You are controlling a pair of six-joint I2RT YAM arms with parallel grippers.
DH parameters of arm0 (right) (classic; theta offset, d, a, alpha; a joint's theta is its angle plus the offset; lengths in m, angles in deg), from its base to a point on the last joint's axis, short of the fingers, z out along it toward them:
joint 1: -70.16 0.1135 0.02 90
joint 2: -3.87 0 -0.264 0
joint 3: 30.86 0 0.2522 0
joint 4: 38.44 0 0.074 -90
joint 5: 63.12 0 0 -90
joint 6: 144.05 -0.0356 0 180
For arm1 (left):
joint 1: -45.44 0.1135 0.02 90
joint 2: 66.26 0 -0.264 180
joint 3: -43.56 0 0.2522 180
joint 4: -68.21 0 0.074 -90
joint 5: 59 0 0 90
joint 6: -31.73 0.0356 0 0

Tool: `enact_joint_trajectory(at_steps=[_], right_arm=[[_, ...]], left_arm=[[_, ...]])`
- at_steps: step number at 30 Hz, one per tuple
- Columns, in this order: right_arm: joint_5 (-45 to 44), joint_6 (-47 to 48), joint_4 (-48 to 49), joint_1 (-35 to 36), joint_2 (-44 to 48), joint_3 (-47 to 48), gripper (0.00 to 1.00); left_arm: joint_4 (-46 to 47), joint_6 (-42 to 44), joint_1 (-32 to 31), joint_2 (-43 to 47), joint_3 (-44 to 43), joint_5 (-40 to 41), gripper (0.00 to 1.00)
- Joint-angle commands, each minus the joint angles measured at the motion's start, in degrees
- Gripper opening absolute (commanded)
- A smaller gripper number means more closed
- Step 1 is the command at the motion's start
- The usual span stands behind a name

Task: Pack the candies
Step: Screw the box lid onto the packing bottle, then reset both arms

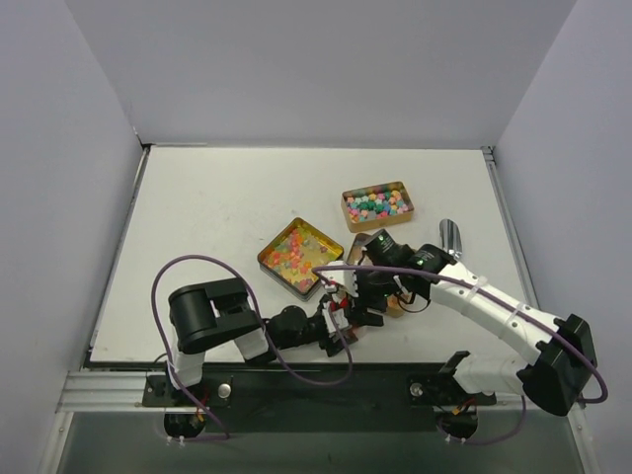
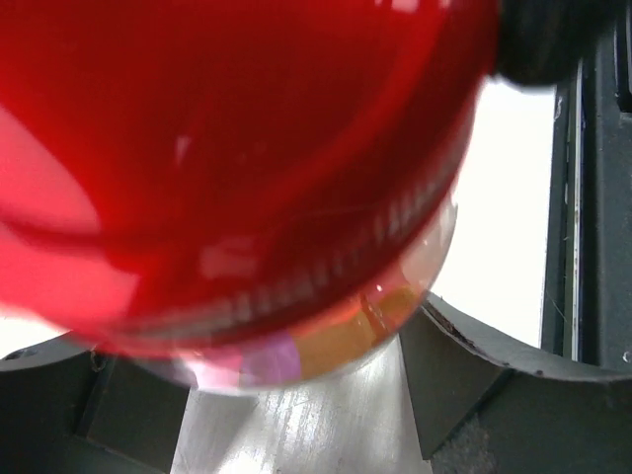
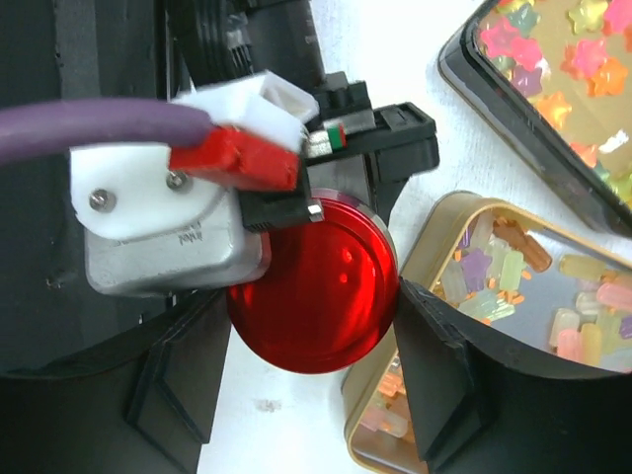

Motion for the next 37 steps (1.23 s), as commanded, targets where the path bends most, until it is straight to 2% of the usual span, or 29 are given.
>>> enact_joint_trajectory(at_steps=[1,2,4,5,6,7,9,12,15,16,18,20,22,23,27,28,30,32,35,37], right_arm=[[-6.2,-4.7,-6.7,-5.4,-2.8,-4.1,0.68],[-6.6,-2.6,-7.7,-6.5,-1.9,-3.4,0.72],[-7.2,0.2,-11.6,-9.5,-0.7,-1.1,0.8],[-7.2,1.9,-12.7,-10.5,0.6,-0.5,0.83],[-8.5,4.4,-13.5,-11.3,1.3,-0.1,0.86],[-8.8,5.1,-14.0,-13.0,2.0,0.2,1.0],[-8.6,7.2,-14.6,-14.6,3.8,1.0,1.0],[-8.2,5.4,-16.2,-17.6,4.9,5.0,1.0],[-8.1,2.1,-18.0,-22.0,6.0,9.2,1.0],[-8.6,-2.6,-17.8,-23.4,6.3,10.2,1.0],[-12.2,-8.9,-17.4,-28.3,5.7,13.4,1.0],[-17.6,-20.7,-17.0,-31.9,3.6,15.8,1.0],[-22.3,-29.7,-17.6,-36.1,-0.3,19.4,1.0],[-28.2,-35.6,-18.2,-36.4,-1.5,20.4,1.0],[-33.3,-39.1,-13.8,-42.5,-1.2,21.1,1.0],[-35.0,-40.3,-13.2,-44.2,-1.4,21.3,1.0],[-37.4,-42.5,-12.6,-48.8,-1.9,21.8,1.0],[-37.2,-42.9,-11.9,-52.1,-0.7,20.8,1.0],[-31.6,-44.2,-11.8,-61.0,1.6,17.7,1.0],[-26.7,-46.4,-11.7,-66.3,2.8,15.4,1.0]], left_arm=[[-11.9,1.5,0.0,0.3,0.7,1.7,0.4],[-12.1,1.9,-0.1,1.7,1.2,2.0,0.58],[-12.4,2.5,-0.2,3.8,2.4,2.1,0.71],[-12.4,2.8,-0.2,6.0,3.4,1.1,0.93],[-12.3,3.0,-0.2,7.2,4.8,-0.2,0.97],[-11.5,3.3,-0.2,8.3,5.7,-4.1,0.97],[-11.0,3.4,-0.2,12.1,7.7,-6.3,0.98],[-15.1,4.1,0.0,18.7,8.5,-9.0,0.97],[-25.2,4.7,1.4,28.2,7.8,-12.2,0.98],[-32.0,4.5,2.0,31.5,6.8,-12.0,0.97],[-39.8,4.9,4.0,42.0,5.0,-10.4,0.97],[-51.9,6.5,5.8,50.7,0.8,-9.6,0.97],[-61.5,8.8,9.8,55.2,-2.6,-7.1,0.98],[-63.7,9.3,11.6,58.5,-5.5,-5.5,0.97],[-69.8,8.8,23.9,61.8,-11.7,2.9,0.97],[-69.7,7.0,29.6,61.8,-12.7,7.3,0.97],[-68.0,3.0,35.9,61.3,-15.4,14.0,0.97],[-67.4,-1.7,44.0,59.0,-17.0,23.5,0.97],[-69.3,-2.4,51.9,54.5,-21.7,29.5,0.97],[-70.4,-4.1,54.3,52.4,-23.1,33.8,0.97]])
